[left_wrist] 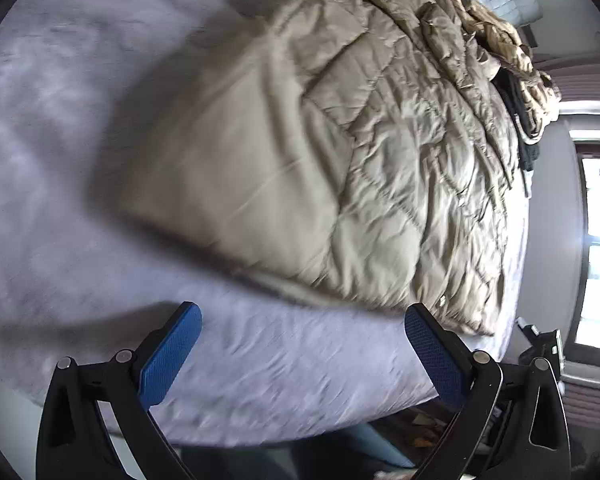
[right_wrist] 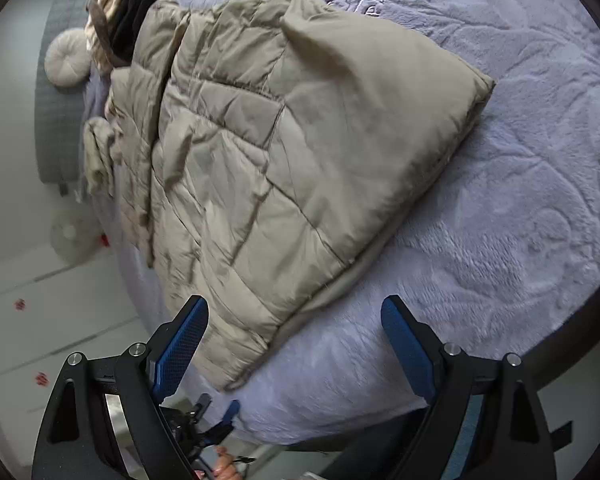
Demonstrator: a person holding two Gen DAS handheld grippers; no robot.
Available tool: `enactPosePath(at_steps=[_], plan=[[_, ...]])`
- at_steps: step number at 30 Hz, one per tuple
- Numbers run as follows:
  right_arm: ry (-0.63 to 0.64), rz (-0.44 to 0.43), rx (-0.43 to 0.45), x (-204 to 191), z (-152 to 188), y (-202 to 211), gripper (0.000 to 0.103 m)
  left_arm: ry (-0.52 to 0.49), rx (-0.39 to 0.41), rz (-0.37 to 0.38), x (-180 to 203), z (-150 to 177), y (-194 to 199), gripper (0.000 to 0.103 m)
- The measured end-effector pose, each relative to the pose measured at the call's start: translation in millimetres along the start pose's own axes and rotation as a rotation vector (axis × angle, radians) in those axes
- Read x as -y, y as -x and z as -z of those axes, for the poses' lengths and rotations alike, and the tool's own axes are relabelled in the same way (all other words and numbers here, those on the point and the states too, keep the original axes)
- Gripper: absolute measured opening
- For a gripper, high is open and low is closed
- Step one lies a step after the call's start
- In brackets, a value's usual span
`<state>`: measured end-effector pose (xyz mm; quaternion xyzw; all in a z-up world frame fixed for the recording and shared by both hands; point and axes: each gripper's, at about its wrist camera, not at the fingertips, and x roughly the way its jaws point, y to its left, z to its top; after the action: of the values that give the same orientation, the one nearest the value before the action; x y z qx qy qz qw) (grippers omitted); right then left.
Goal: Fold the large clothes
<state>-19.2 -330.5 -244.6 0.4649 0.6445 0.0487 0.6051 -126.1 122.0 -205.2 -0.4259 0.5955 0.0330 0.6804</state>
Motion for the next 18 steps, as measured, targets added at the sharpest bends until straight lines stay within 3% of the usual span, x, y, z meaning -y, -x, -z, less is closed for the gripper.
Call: enactPosePath(at_steps=[4, 10, 14, 18], plan=[[-0.031, -0.055, 0.002, 5, -9, -8, 0.090, -0.014, -0.032, 0.041, 11, -15, -26, 0.102], [-0.068, -0.006, -0.005, 19, -25, -29, 0.090, -0.005, -0.048, 0.012, 19, -37, -50, 0.102], [-0.084, -0.026, 0.011, 20, -30, -35, 0.091, -0.019, -0.032, 0.005, 23, -41, -49, 0.101], [-0.067, -0.124, 0.031, 11, -31, -35, 0.091, -0.063, -0.017, 0.007, 30, -42, -44, 0.071]])
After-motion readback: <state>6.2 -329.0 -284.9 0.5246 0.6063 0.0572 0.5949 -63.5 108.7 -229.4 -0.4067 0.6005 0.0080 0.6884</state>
